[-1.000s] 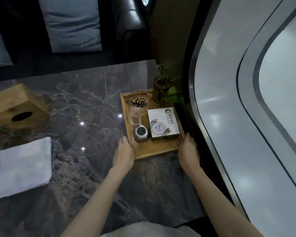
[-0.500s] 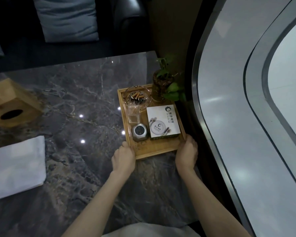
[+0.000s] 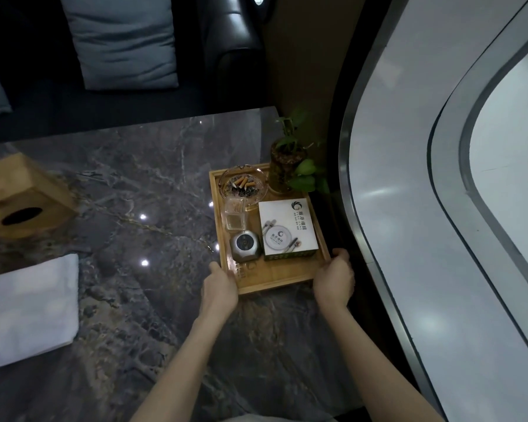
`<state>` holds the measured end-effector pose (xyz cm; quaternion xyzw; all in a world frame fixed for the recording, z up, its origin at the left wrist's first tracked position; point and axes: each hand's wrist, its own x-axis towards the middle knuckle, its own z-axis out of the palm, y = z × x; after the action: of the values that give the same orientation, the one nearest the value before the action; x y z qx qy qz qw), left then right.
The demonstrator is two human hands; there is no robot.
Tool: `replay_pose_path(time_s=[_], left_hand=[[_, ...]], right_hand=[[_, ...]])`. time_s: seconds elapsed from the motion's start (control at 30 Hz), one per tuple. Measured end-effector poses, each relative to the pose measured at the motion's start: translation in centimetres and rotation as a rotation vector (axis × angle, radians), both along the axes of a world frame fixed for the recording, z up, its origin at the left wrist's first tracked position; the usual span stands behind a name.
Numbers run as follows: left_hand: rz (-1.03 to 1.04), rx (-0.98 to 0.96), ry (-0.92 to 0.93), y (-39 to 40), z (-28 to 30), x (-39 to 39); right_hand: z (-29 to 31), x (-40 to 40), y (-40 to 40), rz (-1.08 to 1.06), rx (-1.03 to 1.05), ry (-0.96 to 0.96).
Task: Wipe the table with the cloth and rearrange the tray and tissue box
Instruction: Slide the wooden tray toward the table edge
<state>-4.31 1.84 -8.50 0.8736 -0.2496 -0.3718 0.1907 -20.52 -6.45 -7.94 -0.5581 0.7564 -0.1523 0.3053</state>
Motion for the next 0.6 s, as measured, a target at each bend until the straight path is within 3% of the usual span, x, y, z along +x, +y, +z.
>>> replay_pose_path(time_s=[0.23,0.4,0.6], left_hand=[[0.21,-0.1,0.097,-0.6,-0.5,1.0],[0.247,-0.12,0.103,-1.1,-0.8,1.0],[0.2,-0.106,-0.001,-1.5,-0.9,0.5]], right_hand=[[0.5,0.7,-1.7,0.035,0.145,-0.131],[0.1,0.3,-3.9,0.024,0.261,-0.183],[-0.1,0.7,-4.8,0.024,0.248,-0.314]])
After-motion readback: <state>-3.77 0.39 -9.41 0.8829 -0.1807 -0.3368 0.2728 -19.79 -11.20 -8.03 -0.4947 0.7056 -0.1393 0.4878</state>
